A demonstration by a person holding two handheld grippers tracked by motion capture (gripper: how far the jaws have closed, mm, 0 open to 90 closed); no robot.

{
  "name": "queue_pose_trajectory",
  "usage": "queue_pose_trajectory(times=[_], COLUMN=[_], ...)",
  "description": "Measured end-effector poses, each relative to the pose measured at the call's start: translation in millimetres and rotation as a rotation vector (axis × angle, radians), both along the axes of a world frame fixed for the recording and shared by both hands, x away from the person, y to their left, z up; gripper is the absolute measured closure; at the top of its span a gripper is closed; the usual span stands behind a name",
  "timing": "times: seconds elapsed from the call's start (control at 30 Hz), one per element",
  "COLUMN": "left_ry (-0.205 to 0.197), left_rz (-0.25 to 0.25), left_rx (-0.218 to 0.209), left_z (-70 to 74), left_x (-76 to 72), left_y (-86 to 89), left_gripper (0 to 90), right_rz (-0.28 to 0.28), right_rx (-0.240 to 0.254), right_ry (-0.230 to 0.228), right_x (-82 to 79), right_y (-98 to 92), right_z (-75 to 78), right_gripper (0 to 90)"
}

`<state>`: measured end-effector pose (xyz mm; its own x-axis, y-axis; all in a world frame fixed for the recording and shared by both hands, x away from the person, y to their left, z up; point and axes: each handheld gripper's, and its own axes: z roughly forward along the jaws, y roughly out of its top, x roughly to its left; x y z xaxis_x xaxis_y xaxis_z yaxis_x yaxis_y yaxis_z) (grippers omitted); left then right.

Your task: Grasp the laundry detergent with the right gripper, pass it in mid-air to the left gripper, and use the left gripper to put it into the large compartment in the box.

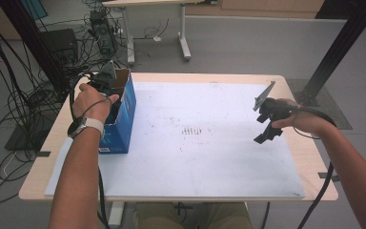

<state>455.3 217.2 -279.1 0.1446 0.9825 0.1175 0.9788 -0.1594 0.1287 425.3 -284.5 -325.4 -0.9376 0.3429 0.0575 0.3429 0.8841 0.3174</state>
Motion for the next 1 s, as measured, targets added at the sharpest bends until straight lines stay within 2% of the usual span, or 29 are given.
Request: queue_pose_trajectory(times=[1.0], left_ry=[-0.006], left_rz=[0.002], left_rx=[-0.005], left_z=[-0.4], left_x=[-0.6], left_y=[1.3], left_gripper=[37.5], right_rz=[-0.003], right_rx=[0.003], right_ry=[0.000], right_x=[0.8], right_y=[0.9], right_z=[-0.3], right_gripper=[6.7])
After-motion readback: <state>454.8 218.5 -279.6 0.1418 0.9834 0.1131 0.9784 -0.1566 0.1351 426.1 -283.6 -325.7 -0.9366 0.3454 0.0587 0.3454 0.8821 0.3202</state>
